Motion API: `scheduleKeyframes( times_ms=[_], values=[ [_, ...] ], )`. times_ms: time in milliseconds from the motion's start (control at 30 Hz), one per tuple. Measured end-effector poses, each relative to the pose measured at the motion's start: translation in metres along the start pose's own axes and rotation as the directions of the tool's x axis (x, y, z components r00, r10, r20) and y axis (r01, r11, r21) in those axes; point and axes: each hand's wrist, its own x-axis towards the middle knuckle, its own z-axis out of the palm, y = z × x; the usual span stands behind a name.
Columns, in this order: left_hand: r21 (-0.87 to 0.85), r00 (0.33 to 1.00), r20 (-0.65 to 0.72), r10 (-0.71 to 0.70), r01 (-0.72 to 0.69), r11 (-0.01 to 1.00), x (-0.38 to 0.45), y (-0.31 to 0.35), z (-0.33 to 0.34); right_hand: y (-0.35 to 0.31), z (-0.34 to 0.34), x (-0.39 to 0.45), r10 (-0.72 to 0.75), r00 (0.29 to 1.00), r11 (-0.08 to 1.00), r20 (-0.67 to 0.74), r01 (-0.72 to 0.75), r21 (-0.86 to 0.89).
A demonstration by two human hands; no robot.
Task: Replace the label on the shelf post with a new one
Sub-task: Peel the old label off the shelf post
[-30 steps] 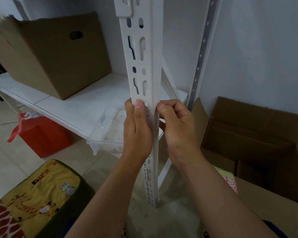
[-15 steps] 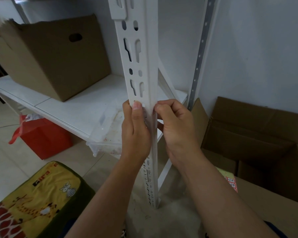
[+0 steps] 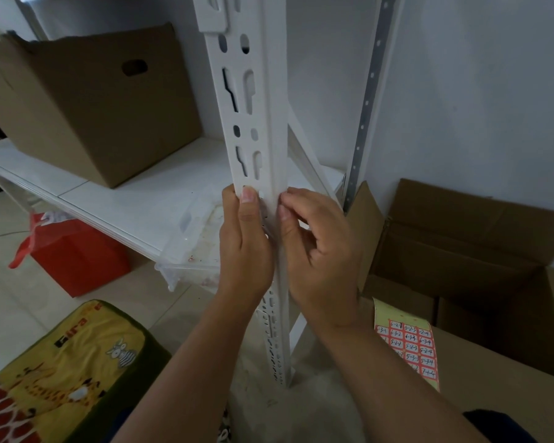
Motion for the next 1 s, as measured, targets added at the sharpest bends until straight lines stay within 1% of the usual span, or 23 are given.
scheduleKeyframes(
  times_ms=[67,233,400,500,667,767,867,1000],
  values=[
    [-0.011,1.0,-0.009,-0.001,0.001,1.0,0.0,0.0,0.001,0.001,-0.001,0.0,-0.043,0.999,0.998,-0.016,0.042,-0.043],
    [-0.018,1.0,0.001,-0.011,0.011,1.0,-0.001,0.0,0.001,0.007,-0.003,0.001,-0.089,0.996,0.992,0.006,0.089,-0.09],
    [-0.022,1.0,-0.009,-0.02,0.02,1.0,-0.001,0.0,0.002,0.011,-0.006,0.006,-0.147,0.986,0.981,0.082,0.156,-0.116],
    [-0.01,1.0,-0.017,-0.022,0.022,1.0,-0.002,-0.001,0.003,0.013,-0.008,0.008,-0.162,0.981,0.977,0.103,0.175,-0.126],
    [-0.033,0.999,-0.013,-0.043,0.042,0.999,-0.001,0.0,0.003,0.015,-0.009,0.011,-0.158,0.975,0.979,0.154,0.175,-0.106],
    [-0.033,0.998,-0.011,-0.059,0.058,0.998,-0.003,0.0,0.002,0.017,-0.011,0.012,-0.116,0.978,0.989,0.174,0.129,-0.066],
    [-0.03,0.998,-0.006,-0.055,0.055,0.998,-0.002,0.0,0.001,0.015,-0.011,0.009,-0.092,0.986,0.995,0.136,0.096,-0.025],
    [-0.036,0.999,-0.002,-0.033,0.033,0.999,-0.002,-0.001,0.001,0.012,-0.01,0.007,-0.105,0.991,0.994,0.086,0.108,-0.025]
  ],
)
